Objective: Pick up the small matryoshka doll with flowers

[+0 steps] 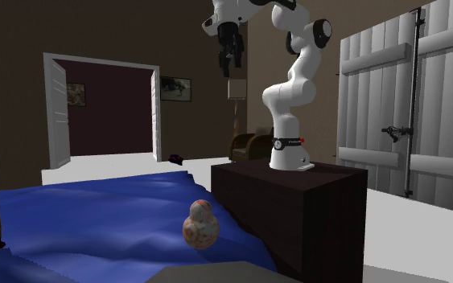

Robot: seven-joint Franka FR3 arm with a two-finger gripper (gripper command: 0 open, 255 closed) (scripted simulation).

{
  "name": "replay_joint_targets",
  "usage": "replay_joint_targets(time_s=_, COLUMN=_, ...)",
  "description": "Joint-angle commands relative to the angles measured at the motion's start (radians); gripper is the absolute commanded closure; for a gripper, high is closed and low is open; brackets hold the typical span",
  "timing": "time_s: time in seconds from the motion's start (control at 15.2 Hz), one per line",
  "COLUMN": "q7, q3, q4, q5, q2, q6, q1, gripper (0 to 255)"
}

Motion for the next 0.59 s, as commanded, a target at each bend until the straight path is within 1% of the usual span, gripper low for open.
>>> replay_joint_targets(time_s=0.0, q7=0.000, q3=0.000, q4=0.000, q5=0.000, q2=0.000, q6=0.000, q1=0.000, gripper=0)
replay_joint_targets(time_s=0.26, q7=0.047, q3=0.041, q4=-0.070, q5=0.039, q2=0.061, q6=0.150, q1=0.019, gripper=0)
replay_joint_targets(time_s=0.53, q7=0.090, q3=0.083, q4=-0.115, q5=0.078, q2=0.150, q6=0.305, q1=0.040, gripper=0)
